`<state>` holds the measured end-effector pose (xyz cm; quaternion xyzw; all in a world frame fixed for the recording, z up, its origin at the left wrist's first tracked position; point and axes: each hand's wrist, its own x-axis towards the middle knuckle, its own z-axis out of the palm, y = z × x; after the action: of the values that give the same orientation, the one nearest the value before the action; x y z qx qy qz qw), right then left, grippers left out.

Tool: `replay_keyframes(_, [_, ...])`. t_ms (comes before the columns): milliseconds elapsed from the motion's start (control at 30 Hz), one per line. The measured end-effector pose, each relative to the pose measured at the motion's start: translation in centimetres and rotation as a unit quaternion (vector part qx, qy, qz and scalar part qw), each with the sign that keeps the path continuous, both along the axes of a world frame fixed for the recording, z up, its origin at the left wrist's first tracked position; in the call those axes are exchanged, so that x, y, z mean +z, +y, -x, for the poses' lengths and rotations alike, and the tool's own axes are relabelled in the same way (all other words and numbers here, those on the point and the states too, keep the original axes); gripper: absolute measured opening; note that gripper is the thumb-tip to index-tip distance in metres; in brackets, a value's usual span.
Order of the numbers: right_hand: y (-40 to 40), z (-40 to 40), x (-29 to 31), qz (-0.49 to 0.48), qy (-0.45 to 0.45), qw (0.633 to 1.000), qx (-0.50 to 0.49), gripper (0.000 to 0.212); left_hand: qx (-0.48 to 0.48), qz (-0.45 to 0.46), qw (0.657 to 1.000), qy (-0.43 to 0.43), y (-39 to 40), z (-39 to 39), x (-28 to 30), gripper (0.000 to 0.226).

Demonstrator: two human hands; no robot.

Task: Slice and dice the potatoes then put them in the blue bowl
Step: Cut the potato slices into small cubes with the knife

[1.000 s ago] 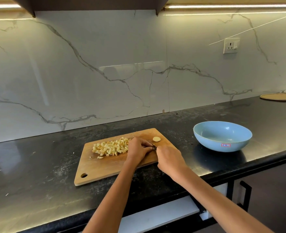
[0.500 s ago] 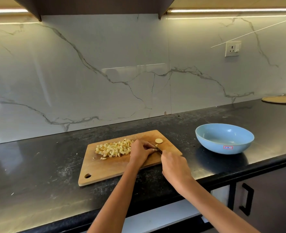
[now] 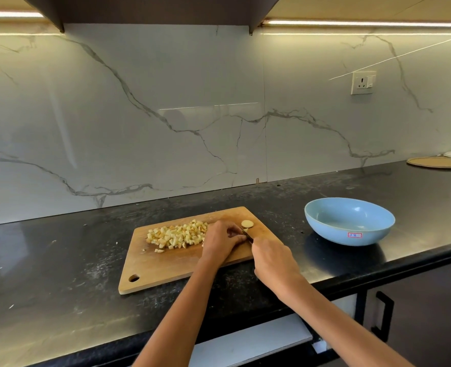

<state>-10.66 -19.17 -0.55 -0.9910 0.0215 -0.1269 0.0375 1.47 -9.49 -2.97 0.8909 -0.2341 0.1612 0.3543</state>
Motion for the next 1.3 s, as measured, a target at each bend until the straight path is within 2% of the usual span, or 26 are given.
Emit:
replay_keyframes(233, [-0.2,-0.1,0.0,0.000,0.000,1.000,0.005,0.026,-0.002,-0.007,1.000,0.012,0.1,-0.7,0.3,0.012])
replay_keyframes(533, [0.5,1.3,-0.6,0.010,-0.008,1.000,-0.013,0.026,0.018,0.000,1.000,0.015,0.0,-0.7,0.2,0.015])
replay_keyframes(867, [-0.7,0.0,0.1,-0.033,-0.006,0.998,-0.047,0.020,0.009,0.003,0.999,0.033,0.0,-1.1,0.1,0.017])
replay_keyframes(1300, [-0.3,-1.5,0.6,-0.001,-0.011,1.000,-0.025,0.022,0.003,0.009,0.999,0.034,0.1,-1.4,0.0,0.010])
